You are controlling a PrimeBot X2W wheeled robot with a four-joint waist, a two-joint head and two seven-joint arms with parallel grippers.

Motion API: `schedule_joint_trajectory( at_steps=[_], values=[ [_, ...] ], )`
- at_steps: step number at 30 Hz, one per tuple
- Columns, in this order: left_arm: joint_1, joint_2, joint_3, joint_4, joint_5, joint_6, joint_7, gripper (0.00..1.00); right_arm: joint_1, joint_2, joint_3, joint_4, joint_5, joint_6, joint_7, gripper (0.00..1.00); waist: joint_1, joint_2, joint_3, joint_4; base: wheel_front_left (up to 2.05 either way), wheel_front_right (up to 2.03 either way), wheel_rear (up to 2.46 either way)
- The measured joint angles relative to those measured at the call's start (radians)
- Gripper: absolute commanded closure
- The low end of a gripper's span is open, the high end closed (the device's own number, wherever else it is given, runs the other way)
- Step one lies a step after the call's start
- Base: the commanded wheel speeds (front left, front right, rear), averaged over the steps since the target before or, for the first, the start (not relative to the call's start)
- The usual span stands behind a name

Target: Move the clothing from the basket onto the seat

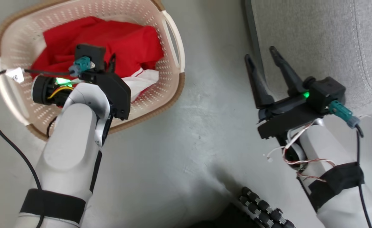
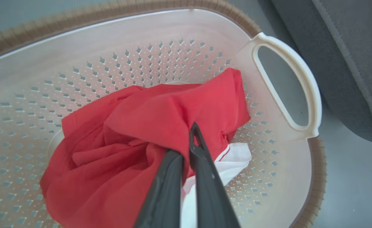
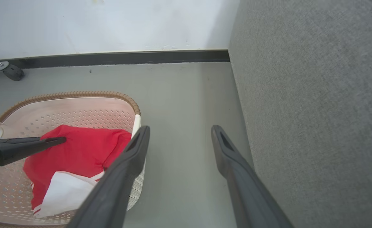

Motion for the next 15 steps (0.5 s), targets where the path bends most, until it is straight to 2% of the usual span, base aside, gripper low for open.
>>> schedule_joint_trajectory(
  at_steps=[15],
  values=[
    [0.107,-0.034,-0.018,-0.044,-0.071,-0.039,-0.189,1.0,0.066,-0.084,-0.072,0.017,-0.05,0.011,0.0,0.0,-0.0002,0.0,-0.173,0.135,0.0,0.0,0.0]
  ],
)
